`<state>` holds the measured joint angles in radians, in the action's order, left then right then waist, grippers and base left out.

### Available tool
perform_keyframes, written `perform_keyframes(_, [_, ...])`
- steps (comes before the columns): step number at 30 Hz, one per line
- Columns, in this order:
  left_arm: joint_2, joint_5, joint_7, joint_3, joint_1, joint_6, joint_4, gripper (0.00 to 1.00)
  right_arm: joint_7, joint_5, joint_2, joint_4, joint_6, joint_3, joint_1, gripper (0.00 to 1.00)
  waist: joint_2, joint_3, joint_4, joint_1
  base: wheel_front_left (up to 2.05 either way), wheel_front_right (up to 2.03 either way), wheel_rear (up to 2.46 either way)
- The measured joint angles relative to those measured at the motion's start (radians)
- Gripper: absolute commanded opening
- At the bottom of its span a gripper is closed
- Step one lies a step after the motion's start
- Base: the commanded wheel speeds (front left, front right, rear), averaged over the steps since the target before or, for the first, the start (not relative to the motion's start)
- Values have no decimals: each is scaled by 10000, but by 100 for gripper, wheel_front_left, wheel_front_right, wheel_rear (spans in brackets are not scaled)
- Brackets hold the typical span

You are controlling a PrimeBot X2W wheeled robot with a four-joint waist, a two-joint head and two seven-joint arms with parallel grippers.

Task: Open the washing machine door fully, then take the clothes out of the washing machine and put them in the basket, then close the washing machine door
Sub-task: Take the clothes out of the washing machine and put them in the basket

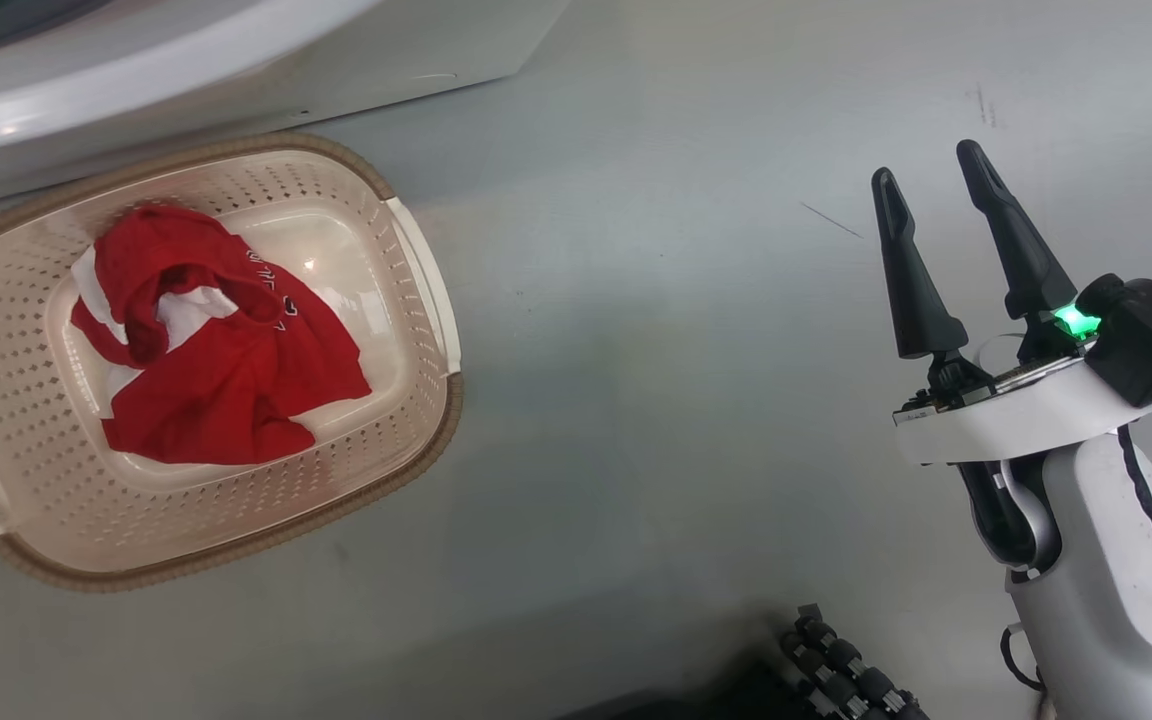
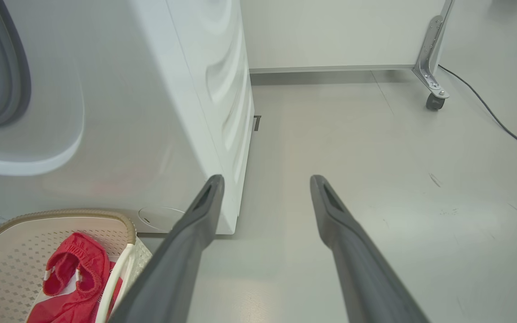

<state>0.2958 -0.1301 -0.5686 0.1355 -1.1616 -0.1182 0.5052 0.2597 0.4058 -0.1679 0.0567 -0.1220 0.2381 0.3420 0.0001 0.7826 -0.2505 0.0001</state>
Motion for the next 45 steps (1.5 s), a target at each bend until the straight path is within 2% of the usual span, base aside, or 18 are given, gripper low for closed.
perform_keyframes(20, [-1110, -29, 3287, -504, 1662, -2, -1072, 0, 0, -255, -470, -56, 0, -359, -24, 100, -1, -645, 990, 0, 0, 0, 0])
perform_keyframes(29, [-1841, -115, 5055, -999, 3019, -2, -1860, 0, 0, -391, -489, -35, 0, -445, -178, 100, -1, -1249, 1296, 0, 0, 0, 0])
perform_keyframes(35, [-2550, -86, 6353, -1216, 4248, -2, -2360, 0, 0, -477, -487, 50, 0, -692, -553, 100, 0, -1771, 1541, 0, 0, 0, 0])
perform_keyframes(45, [-2725, -192, 8077, -1229, 6031, -2, -3216, 0, 0, -627, -316, 240, 0, -740, -1131, 100, 0, -2752, 1827, -1, 0, 0, 0])
